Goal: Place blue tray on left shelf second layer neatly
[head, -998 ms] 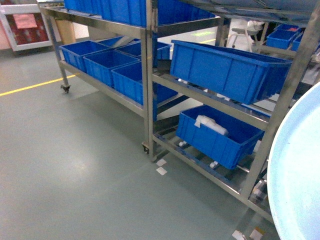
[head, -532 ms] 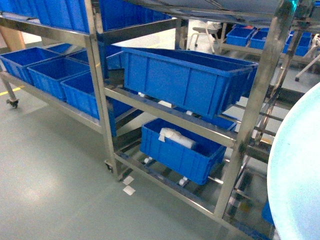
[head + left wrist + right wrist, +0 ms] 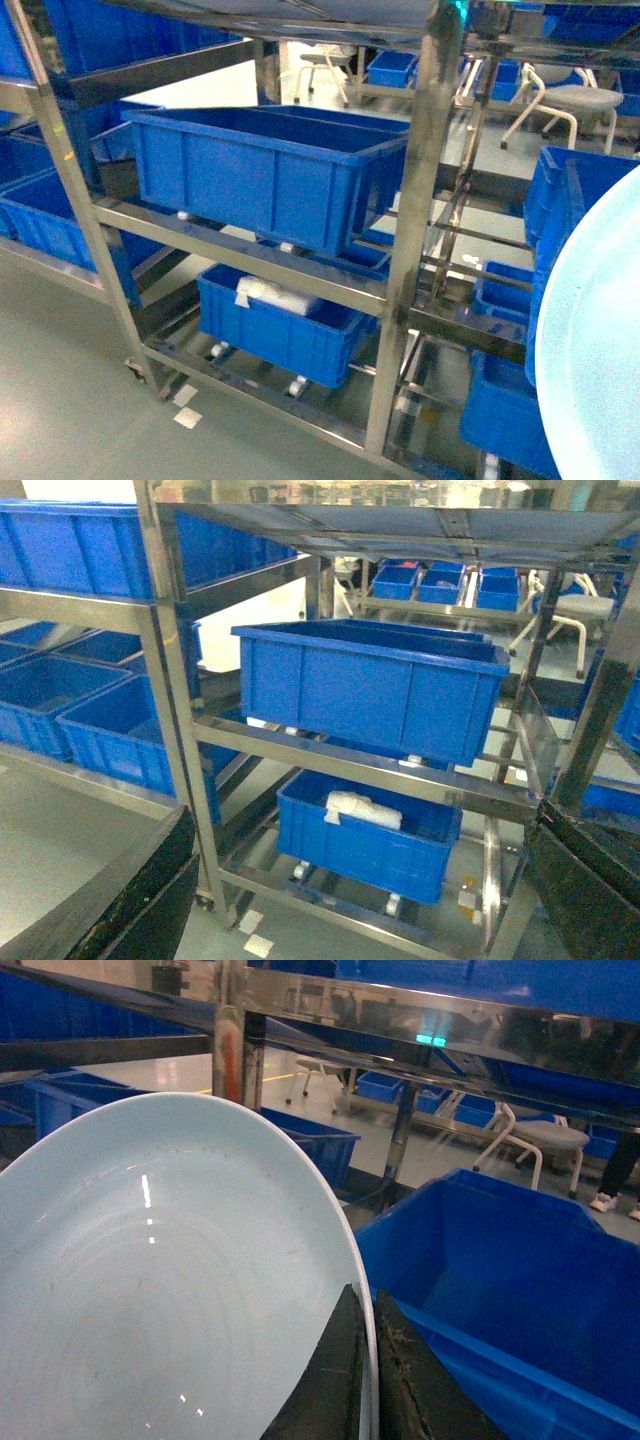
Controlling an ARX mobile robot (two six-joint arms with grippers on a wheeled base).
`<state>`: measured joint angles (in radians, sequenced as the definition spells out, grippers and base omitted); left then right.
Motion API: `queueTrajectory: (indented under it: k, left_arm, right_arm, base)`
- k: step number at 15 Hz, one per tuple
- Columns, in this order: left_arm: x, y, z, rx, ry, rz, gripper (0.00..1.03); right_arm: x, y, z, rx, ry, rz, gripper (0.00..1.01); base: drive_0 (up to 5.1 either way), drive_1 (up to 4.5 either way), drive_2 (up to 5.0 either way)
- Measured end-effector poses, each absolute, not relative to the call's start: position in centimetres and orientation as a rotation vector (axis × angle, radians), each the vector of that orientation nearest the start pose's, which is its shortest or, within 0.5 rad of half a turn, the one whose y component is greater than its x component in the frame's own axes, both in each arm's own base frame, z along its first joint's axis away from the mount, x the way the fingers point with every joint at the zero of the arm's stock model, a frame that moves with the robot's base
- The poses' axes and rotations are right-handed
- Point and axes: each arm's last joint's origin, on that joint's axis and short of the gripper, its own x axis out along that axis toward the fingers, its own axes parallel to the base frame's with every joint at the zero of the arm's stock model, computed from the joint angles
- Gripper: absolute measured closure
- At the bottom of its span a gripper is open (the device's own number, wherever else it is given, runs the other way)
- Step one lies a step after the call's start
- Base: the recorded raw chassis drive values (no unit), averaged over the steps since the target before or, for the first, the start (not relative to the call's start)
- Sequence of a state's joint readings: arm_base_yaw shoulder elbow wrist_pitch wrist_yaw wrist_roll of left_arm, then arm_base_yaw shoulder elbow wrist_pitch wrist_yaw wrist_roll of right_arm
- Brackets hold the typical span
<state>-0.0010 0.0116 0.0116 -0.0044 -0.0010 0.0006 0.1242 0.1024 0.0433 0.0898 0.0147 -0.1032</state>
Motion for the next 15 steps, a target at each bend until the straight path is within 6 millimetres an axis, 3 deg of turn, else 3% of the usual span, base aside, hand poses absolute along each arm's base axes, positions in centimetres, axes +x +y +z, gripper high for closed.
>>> queueTrajectory:
  k: [15]
  left_arm:
    - [9.77, -0.01, 16.61, 0.001, 0.004, -0.001, 0.05]
  right_arm:
    - [10.14, 1.22, 17.89, -0.101, -0.036, 0.108, 0.99]
  base:
    - [-1.5, -1.51, -1.5]
